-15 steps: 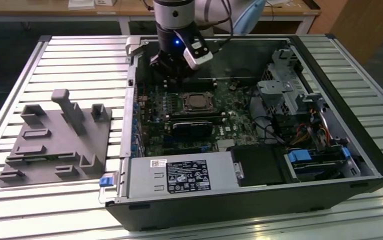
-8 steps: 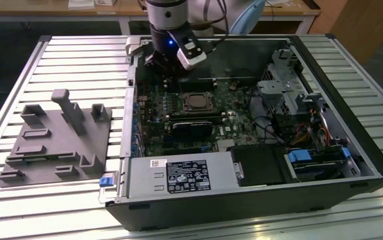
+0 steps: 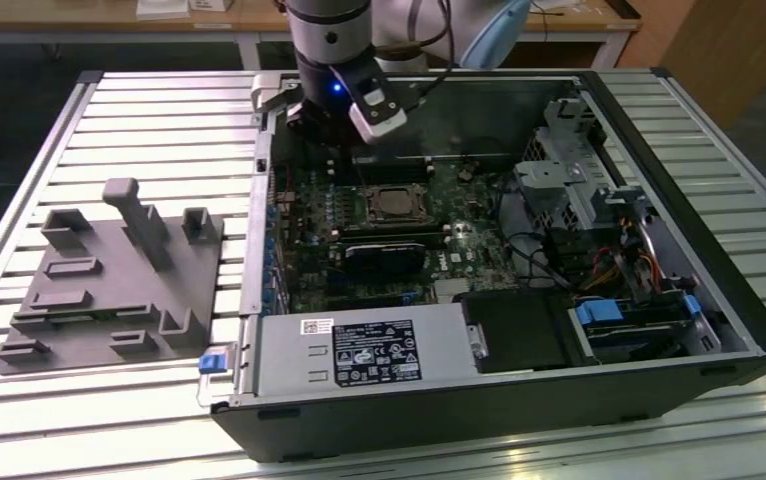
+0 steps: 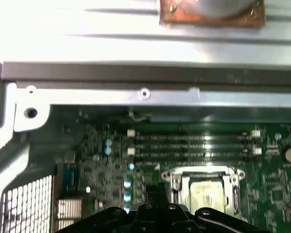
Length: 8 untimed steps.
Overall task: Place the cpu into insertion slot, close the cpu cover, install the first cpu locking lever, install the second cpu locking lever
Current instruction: 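Install the first cpu locking lever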
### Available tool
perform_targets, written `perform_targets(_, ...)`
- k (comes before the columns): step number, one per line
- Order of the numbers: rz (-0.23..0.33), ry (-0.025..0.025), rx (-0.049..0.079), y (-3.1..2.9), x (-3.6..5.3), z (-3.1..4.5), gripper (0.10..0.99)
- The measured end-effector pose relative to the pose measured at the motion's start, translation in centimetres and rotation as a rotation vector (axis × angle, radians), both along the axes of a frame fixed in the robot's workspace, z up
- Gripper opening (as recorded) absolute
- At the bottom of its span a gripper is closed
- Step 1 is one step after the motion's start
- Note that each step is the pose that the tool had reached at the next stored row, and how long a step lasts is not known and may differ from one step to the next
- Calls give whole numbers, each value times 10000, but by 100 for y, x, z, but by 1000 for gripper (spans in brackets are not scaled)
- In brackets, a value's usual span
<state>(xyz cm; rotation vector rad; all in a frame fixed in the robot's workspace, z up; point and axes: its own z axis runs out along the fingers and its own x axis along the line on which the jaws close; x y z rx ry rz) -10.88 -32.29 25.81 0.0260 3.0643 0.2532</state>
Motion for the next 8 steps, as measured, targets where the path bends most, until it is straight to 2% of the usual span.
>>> perform_targets(2, 1, 1, 313, 0, -3, -3, 106)
perform_targets(3, 2, 0, 406, 0, -4, -6, 106)
perform_targets(5, 0, -1, 521, 0, -9, -15, 106)
perform_targets(8, 1, -1, 588, 1, -9, -38, 106)
